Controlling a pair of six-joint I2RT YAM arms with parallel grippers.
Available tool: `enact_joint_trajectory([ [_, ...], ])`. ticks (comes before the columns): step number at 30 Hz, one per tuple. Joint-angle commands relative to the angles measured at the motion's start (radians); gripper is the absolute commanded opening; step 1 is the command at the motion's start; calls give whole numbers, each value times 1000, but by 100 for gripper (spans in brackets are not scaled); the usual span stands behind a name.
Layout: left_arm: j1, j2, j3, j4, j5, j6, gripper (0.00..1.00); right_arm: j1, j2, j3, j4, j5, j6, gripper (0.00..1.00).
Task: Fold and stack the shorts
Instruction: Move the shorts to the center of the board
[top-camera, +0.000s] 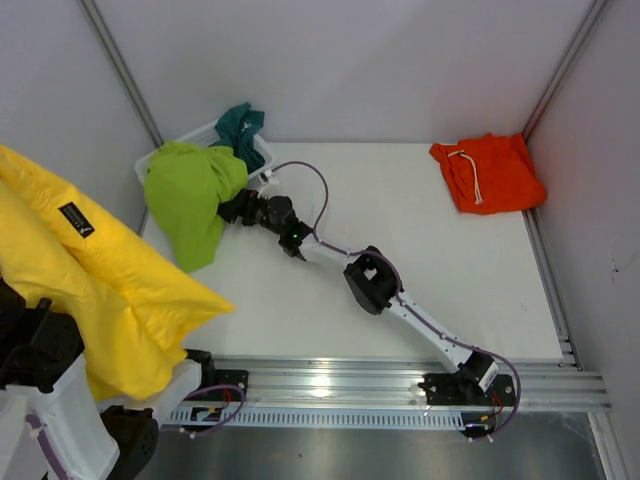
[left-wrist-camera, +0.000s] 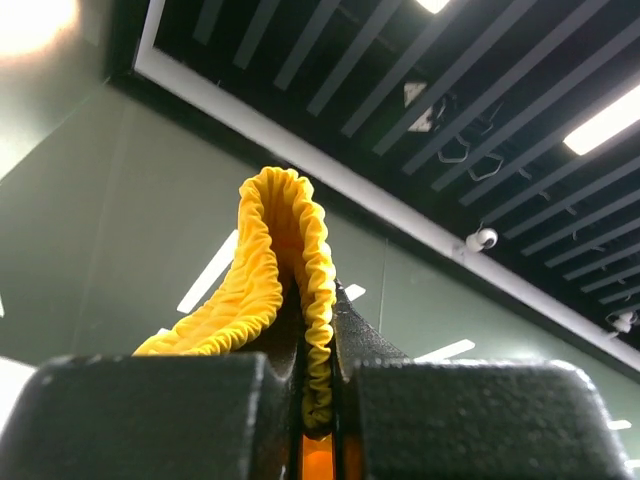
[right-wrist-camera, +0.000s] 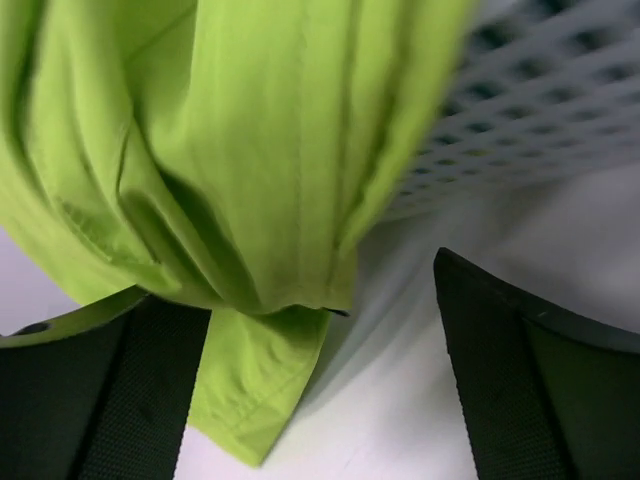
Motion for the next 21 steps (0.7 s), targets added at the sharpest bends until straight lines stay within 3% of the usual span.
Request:
enact_joint_trajectory([
  [1,1,40,-44,4,11,7,0,-16,4,64,147,302,45,92],
  [2,1,46,-47,-5,13,7,0,-13,-20,50,203,320,27,99],
  [6,1,57,-47,-15,23,-4,0,-31,-147,-78,277,253,-22,99],
  [8,1,57,-50,-20,29,-13,0,-67,-258,-324,390,180,-6,100],
  [11,1,47,-73,-19,40,-36,0,-109,-514,-546,448,54,-21,99],
  [16,1,31,-136,-14,48,-87,0,-180,-956,-868,148,-163,-195,99],
  [21,1,9,-237,7,69,-189,0,-233,-1286,-1219,110,-223,-265,99],
])
